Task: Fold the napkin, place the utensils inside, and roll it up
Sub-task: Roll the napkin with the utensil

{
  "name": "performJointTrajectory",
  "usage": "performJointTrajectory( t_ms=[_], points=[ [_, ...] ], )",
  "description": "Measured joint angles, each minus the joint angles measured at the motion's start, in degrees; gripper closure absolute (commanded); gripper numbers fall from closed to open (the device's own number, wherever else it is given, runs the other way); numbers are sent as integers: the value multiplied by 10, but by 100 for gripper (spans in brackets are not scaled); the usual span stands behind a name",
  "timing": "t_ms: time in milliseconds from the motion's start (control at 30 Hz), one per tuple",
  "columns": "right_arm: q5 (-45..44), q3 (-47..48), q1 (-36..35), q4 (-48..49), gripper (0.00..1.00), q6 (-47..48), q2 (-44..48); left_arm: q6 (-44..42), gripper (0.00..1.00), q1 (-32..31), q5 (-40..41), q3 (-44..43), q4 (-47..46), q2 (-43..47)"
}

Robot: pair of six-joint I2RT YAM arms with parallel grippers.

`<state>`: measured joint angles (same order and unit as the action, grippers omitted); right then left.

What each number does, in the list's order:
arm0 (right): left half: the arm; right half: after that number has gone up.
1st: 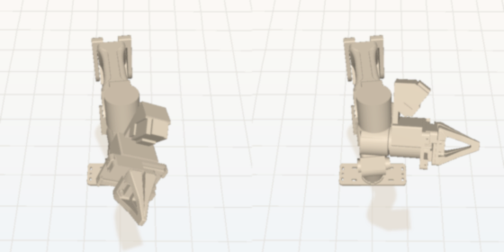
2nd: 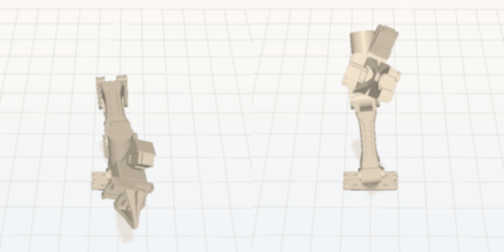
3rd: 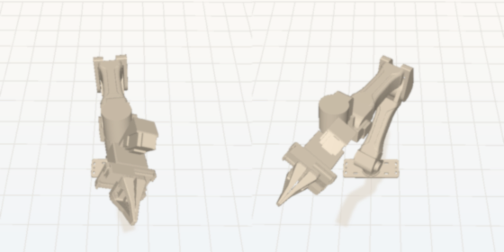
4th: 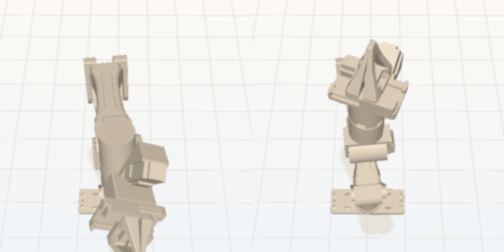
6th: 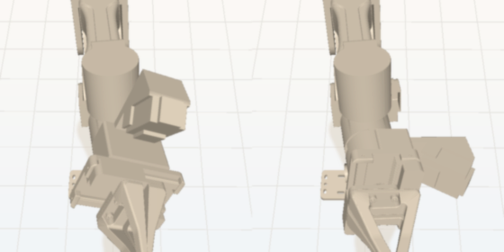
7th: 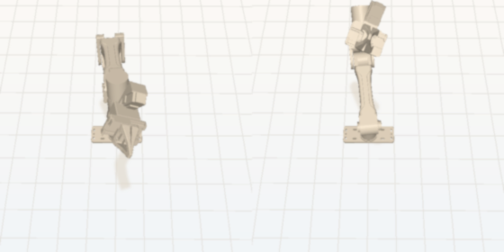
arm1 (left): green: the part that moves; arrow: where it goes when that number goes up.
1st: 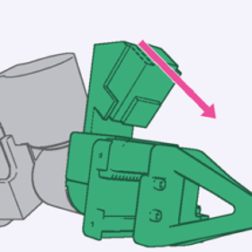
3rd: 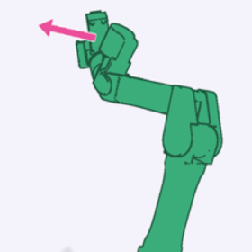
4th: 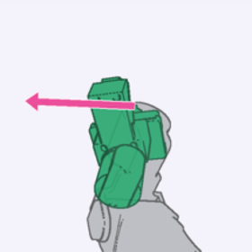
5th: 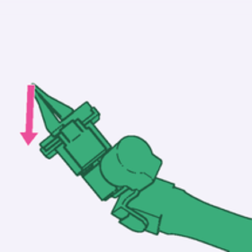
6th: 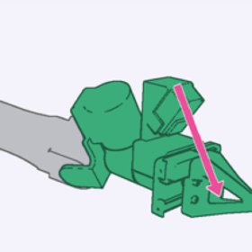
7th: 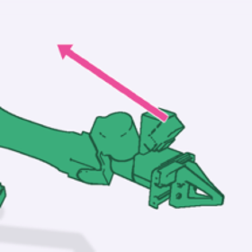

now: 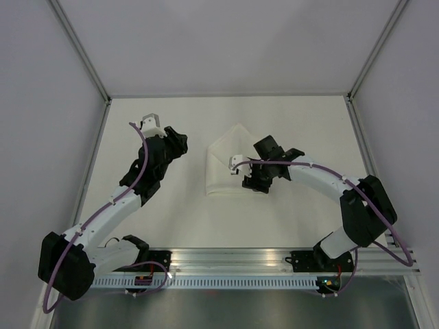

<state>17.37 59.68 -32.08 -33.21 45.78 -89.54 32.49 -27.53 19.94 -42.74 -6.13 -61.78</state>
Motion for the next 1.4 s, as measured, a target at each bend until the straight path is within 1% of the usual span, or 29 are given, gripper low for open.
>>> performJointTrajectory(
  t_ms=[267,367,500,633,733,900,1233,1400],
  points=[
    [-38,-45,-91,65,33,16,30,1,48,11,-27,0,4,-4],
    [-58,-55,-126,89,33,16,24,1,48,15,-37,0,5,-5],
    [-79,-56,-155,121,33,17,-3,1,48,19,-46,0,5,-5],
    [-101,-56,-155,146,35,21,-35,1,48,23,-55,0,5,-5],
    [-107,-56,-154,153,35,23,-48,1,48,28,-63,0,5,-7],
    [-112,-56,-154,164,38,28,-65,0,48,31,-72,0,5,-15],
    [-113,-56,-154,166,52,42,-79,-13,48,34,-86,0,5,-19],
    [-106,-46,-151,152,53,52,-87,-23,48,34,-97,0,5,-28]
  ],
)
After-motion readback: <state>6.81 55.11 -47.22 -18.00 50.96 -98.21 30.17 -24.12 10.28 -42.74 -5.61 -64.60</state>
